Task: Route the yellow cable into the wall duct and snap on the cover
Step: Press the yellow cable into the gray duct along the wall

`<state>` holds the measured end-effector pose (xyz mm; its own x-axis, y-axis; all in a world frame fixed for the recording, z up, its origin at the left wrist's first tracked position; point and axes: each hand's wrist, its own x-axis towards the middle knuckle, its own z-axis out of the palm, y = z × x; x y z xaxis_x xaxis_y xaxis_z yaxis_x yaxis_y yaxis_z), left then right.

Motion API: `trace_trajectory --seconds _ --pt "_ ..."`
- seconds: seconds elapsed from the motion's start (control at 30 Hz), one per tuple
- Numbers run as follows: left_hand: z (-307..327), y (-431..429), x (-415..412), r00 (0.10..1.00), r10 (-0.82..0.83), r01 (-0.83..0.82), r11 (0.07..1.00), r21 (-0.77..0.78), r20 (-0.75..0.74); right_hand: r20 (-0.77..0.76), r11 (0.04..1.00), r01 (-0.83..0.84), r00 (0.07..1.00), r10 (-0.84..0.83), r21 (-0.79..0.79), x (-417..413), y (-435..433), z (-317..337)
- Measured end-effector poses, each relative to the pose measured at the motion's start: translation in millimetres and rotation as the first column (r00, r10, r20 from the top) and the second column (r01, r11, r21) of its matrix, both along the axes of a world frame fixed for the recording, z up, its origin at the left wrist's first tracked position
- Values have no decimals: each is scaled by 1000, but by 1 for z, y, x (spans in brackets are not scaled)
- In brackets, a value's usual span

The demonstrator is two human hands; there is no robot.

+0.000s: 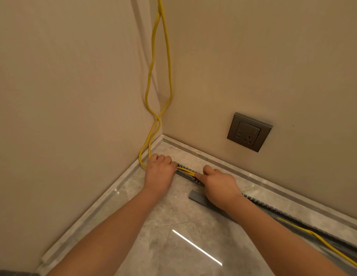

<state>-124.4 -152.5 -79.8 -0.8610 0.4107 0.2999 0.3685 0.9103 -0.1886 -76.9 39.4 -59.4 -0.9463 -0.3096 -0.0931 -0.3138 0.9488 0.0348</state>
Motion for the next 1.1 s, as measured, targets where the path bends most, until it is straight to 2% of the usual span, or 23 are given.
trace_trajectory --seconds 0.13,0.23,0.3,0.4,0.5,0.6,0.73,0.83,1.1 --pt "-2 1 10 1000 -9 7 997 82 20 25 999 11 1000 -11 36 -4 -5 2" --pt "-3 5 15 993 -99 93 992 85 68 88 996 -31 996 24 83 2 4 -4" --pt "-2 12 18 981 -130 114 987 117 141 121 1000 1 993 -3 12 5 13 -4" --pt "6 21 17 981 -71 55 994 94 179 74 988 62 996 -53 -138 9 13 0" --pt "5 24 14 969 -53 40 997 62 242 -7 989 86 996 -88 -121 13 13 2" --pt "3 27 15 974 -27 18 999 40 224 71 962 198 980 -188 -186 17 19 1" --pt "2 33 17 971 -99 82 993 88 219 140 929 247 966 -216 -274 16 19 3" --pt "-3 40 24 947 -207 180 975 131 244 129 940 220 973 -192 -260 18 21 1" --pt "2 44 21 908 -233 145 954 261 349 120 924 257 965 -232 -283 22 23 -2"
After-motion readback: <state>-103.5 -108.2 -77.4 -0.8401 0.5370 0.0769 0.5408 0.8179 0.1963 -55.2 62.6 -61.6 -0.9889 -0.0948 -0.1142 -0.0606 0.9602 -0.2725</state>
